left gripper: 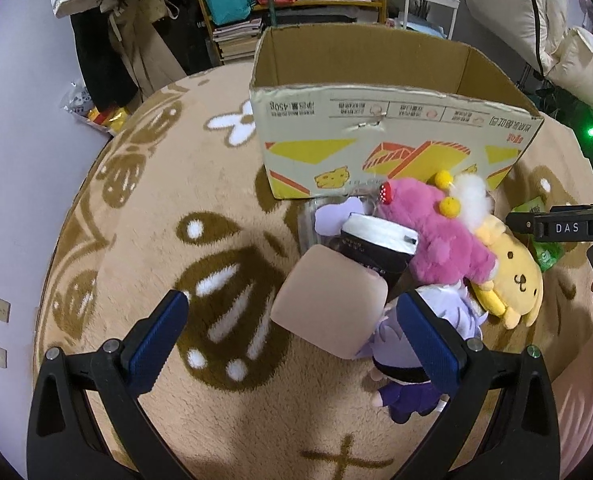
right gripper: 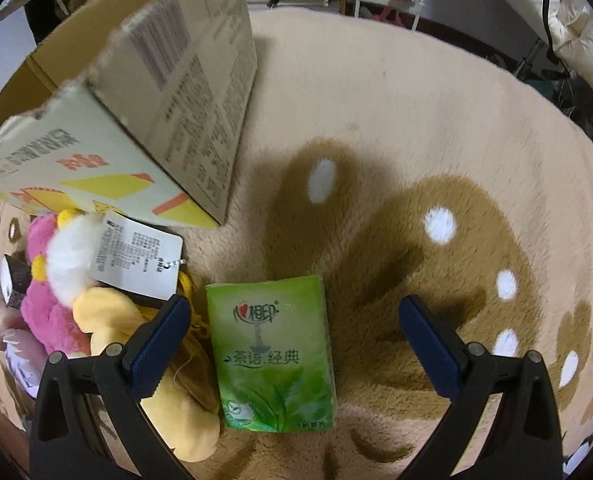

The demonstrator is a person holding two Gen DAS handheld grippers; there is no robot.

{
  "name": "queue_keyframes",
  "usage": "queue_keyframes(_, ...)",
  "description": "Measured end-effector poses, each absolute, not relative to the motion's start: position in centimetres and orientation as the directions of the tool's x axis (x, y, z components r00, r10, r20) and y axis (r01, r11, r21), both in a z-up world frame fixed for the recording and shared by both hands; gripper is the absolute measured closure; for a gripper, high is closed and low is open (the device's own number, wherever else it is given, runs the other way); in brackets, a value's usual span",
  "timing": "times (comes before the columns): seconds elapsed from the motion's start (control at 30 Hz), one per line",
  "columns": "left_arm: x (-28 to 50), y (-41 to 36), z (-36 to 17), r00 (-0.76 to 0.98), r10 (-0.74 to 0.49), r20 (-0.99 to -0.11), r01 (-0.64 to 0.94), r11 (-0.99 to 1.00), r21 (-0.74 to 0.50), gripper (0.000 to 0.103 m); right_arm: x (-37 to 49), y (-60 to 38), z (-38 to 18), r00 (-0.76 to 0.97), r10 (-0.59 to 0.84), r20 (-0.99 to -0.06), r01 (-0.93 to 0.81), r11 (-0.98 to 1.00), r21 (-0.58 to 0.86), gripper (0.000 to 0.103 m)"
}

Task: Organize soft objects
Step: 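Lower the right tool onto the green tissue pack while the left tool reaches the pink roll plush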

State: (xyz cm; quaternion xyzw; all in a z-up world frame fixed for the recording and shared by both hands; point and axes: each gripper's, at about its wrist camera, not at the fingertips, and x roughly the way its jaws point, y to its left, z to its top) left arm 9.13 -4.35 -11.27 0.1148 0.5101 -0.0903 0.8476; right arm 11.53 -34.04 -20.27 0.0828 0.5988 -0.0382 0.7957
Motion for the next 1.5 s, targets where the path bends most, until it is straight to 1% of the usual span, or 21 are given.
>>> queue_keyframes(0.2,9.7,-3.9,-12.1,0.415,-0.037,-0.909,0.261,0.962,0.08,0.0,11.6,-34.4,-20.4,0.269,0.044,-0.962,0.172,0.981,0.093,0.0)
queue_keyframes(0.53,10.2,-3.7,-13.1,0.38,-0.018,-0.925,0.239,0.968,0.079,0.0,13.0,-34.9,-22.0,0.224,0.007,-0.975,0.173,0.984,0.047,0.0)
queue_keyframes(0.8,10.2,-3.9,-13.2,0.387,-0.021,-0.922,0.244,0.966,0.081,0.001,13.6,-34.8,-23.2,0.207,0.013,-0.978,0.185,0.981,0.052,0.0)
queue_keyframes(1.03,10.5,-3.7,-13.5,0.376,-0.037,-0.926,0.227,0.972,0.053,0.001,14.3,-35.8,-24.9,0.192,0.014,-0.981,0.192,0.98,0.051,0.0)
queue_keyframes(1.17,10.5,-3.9,-13.4,0.377,-0.05,-0.925,0.242,0.969,0.045,0.005,14.4,-35.4,-25.0,0.185,0.008,-0.983,0.192,0.98,0.044,0.0)
queue_keyframes(1.5,10.6,-3.9,-13.4,0.385,-0.057,-0.921,0.24,0.97,0.04,0.006,14.7,-35.0,-25.6,0.183,-0.007,-0.983,0.207,0.978,0.031,0.0)
